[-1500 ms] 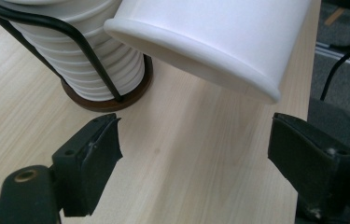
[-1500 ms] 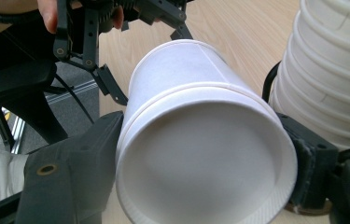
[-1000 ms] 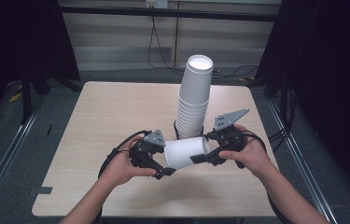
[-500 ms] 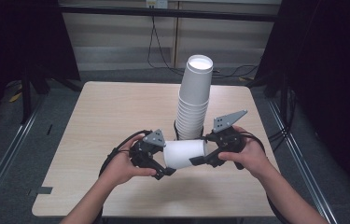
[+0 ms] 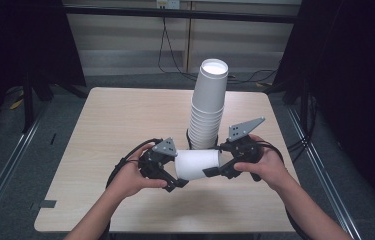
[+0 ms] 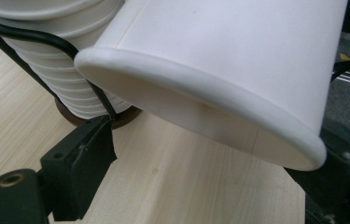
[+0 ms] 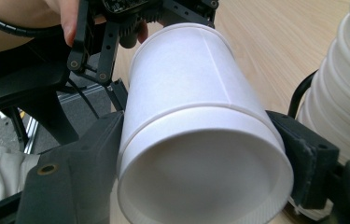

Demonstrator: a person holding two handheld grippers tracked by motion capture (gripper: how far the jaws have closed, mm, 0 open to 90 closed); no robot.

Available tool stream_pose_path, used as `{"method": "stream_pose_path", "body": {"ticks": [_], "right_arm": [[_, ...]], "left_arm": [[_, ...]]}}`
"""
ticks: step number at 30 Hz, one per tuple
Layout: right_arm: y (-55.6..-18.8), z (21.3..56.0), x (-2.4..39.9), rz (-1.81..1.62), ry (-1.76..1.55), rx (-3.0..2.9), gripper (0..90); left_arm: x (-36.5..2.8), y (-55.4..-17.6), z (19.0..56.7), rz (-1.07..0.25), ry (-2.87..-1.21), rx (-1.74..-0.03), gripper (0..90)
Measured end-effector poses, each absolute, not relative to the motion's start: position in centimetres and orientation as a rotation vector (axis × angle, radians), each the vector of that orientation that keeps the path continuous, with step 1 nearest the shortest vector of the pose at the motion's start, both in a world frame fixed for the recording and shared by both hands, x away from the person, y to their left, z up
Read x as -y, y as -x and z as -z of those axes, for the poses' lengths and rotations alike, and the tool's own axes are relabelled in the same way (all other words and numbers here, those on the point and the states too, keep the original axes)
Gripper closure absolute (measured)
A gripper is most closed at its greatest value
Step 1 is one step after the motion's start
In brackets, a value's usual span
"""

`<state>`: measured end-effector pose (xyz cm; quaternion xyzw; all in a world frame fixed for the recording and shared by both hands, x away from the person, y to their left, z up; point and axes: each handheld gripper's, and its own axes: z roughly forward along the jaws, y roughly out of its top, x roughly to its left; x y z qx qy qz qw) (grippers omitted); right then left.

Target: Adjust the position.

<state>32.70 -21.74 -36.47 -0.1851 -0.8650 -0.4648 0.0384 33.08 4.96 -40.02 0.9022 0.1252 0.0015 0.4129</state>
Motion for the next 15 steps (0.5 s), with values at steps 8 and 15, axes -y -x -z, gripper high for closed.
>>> {"method": "stream_pose_path", "body": {"ticks": [8, 15], "right_arm": [[-32.64, 36.49, 21.59, 1.427, 0.556, 2.649, 23.8], [-32.61, 36.57, 21.46, 1.42, 0.545, 2.644, 23.8]], "left_arm": [[-5.07, -33.11, 39.87, -0.005, -2.262, -0.306, 9.6], [-4.91, -33.16, 39.91, -0.009, -2.268, -0.279, 7.1]]}}
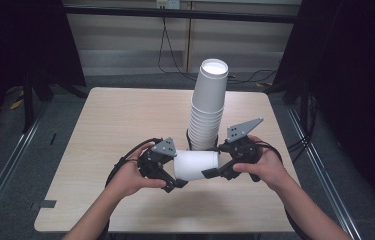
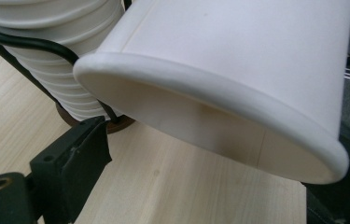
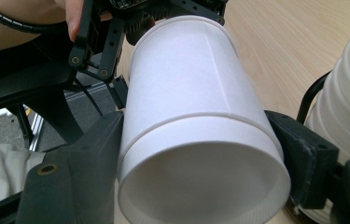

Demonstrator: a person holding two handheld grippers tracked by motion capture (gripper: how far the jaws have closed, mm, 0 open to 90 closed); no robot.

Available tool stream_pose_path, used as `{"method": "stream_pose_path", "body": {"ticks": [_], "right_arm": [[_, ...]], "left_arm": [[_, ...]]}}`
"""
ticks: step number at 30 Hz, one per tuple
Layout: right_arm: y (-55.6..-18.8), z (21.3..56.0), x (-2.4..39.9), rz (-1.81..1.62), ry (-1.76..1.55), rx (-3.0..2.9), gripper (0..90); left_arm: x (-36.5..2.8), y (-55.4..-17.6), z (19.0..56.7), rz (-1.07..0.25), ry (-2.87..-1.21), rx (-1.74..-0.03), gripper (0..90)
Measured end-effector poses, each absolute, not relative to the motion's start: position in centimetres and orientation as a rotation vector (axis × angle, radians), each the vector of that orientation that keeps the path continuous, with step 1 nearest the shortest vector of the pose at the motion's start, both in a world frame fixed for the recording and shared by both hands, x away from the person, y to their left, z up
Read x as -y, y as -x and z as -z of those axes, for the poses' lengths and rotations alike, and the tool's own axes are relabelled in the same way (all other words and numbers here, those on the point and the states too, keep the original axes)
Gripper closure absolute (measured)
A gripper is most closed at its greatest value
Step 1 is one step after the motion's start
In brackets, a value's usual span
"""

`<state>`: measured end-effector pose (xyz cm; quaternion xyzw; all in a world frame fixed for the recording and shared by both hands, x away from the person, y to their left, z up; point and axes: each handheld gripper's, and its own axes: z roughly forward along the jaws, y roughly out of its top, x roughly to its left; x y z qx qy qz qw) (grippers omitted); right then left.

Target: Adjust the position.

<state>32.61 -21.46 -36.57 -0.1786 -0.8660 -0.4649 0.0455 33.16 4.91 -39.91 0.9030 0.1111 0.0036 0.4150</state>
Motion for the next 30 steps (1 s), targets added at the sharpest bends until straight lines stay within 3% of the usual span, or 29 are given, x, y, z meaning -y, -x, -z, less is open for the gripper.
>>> {"method": "stream_pose_path", "body": {"ticks": [11, 30], "right_arm": [[-32.45, 36.72, 21.48, 1.408, 0.536, 2.641, 23.9], [-32.71, 36.64, 21.15, 1.387, 0.536, 2.648, 24.0]], "left_arm": [[-4.74, -33.13, 39.73, -0.034, -2.255, -0.262, 3.2], [-4.97, -33.0, 39.5, -0.053, -2.242, -0.242, 7.8]]}}
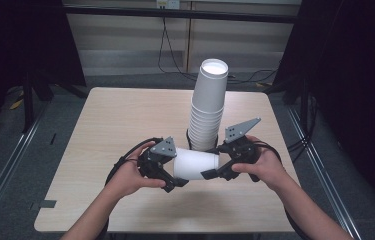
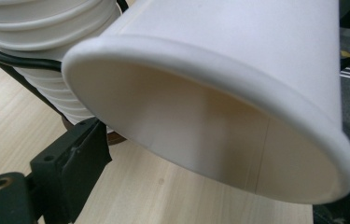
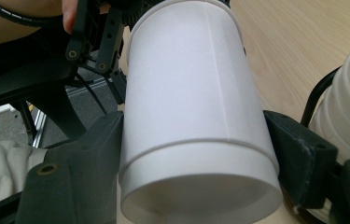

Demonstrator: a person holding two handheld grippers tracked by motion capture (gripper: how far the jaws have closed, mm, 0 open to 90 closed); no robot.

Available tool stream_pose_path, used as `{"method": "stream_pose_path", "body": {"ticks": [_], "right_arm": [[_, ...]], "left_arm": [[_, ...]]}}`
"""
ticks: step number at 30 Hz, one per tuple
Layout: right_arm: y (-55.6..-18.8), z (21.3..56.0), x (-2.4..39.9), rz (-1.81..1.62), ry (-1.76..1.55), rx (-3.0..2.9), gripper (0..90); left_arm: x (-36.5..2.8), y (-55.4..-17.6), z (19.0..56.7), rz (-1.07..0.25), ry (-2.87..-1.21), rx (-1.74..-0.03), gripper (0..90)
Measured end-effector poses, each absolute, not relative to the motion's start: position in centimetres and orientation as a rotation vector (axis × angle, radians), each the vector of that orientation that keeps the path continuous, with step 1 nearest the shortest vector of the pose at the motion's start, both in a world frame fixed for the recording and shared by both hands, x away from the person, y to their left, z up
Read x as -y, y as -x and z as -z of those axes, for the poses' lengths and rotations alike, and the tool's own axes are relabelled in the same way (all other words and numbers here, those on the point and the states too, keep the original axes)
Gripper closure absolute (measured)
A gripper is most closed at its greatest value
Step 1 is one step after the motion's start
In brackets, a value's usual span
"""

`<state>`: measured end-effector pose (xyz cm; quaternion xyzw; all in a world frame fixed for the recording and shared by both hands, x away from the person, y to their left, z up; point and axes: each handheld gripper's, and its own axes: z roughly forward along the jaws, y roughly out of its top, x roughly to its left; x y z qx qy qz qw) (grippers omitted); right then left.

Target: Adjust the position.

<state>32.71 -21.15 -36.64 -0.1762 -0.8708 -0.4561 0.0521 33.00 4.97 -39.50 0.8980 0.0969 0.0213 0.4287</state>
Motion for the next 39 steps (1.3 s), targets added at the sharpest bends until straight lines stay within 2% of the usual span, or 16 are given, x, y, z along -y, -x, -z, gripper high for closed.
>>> {"method": "stream_pose_path", "body": {"ticks": [2, 4, 7, 14, 22, 39], "right_arm": [[-32.7, 36.6, 21.2, 1.388, 0.542, 2.646, 24.0], [-32.8, 36.6, 21.4, 1.391, 0.552, 2.657, 24.0], [-32.8, 36.6, 21.7, 1.387, 0.566, 2.658, 24.0], [-32.8, 36.8, 22.1, 1.386, 0.564, 2.654, 24.0], [-32.6, 36.9, 21.6, 1.372, 0.52, 2.656, 24.1], [-32.8, 36.9, 20.9, 1.38, 0.485, 2.649, 24.1]], "left_arm": [[-5.1, -33.0, 39.4, -0.057, -2.249, -0.247, 8.2], [-5.2, -33.0, 39.3, -0.075, -2.257, -0.253, 12.4], [-5.5, -32.9, 39.1, -0.062, -2.243, -0.257, 12.6], [-5.8, -33.0, 38.6, -0.054, -2.221, -0.251, 10.4], [-5.4, -33.1, 38.5, -0.052, -2.215, -0.211, 2.7], [-4.9, -33.2, 38.5, -0.036, -2.276, -0.158, 4.0]]}}
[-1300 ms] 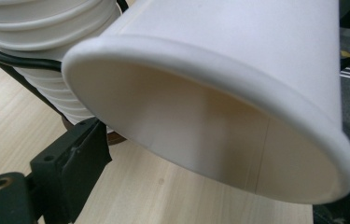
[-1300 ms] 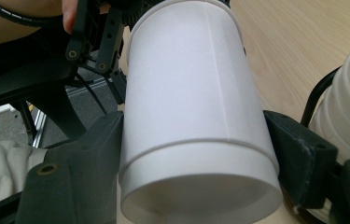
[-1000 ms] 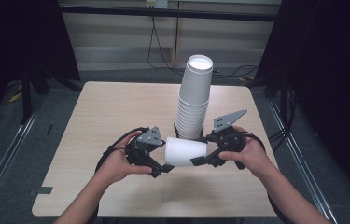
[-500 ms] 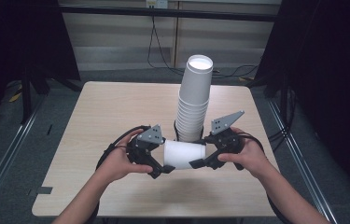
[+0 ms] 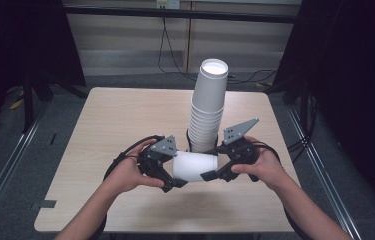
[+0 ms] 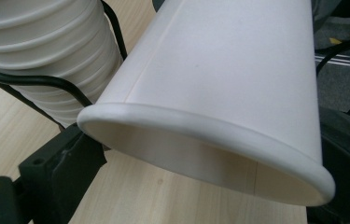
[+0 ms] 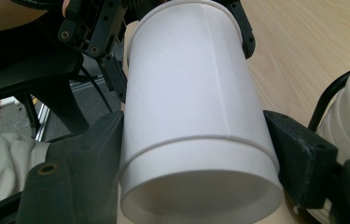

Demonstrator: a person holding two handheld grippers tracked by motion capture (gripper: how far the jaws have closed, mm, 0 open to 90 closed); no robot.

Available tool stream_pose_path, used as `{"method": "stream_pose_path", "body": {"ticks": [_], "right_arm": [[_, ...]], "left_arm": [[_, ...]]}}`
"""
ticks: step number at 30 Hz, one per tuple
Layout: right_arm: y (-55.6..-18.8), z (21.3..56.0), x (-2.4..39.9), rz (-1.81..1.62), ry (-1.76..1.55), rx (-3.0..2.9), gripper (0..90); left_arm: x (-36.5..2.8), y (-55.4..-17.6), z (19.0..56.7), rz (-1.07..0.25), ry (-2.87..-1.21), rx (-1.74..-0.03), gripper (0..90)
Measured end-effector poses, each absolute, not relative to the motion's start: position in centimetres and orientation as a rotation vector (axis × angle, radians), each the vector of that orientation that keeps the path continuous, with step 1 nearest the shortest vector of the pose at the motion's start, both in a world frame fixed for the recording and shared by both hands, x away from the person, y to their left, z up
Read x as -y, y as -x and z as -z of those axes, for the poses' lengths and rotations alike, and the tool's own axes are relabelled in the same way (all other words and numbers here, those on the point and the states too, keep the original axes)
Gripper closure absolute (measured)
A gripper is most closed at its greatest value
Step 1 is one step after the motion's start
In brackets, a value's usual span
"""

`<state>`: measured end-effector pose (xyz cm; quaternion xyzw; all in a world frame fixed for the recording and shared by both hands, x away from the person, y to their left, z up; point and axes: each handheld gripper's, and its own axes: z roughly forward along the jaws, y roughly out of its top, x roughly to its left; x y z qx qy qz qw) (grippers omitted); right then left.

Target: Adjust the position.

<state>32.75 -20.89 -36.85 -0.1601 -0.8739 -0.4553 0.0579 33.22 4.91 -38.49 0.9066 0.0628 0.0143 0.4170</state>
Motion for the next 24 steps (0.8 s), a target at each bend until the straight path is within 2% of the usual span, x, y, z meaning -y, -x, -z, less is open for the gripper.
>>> {"method": "stream_pose_path", "body": {"ticks": [13, 24], "right_arm": [[-32.78, 36.78, 20.95, 1.386, 0.466, 2.645, 24.5], [-32.81, 36.82, 21.19, 1.391, 0.469, 2.638, 24.1]], "left_arm": [[-5.08, -32.97, 37.98, -0.054, -2.284, -0.144, 9.0], [-5.02, -32.98, 38.02, -0.031, -2.283, -0.152, 9.9]]}}
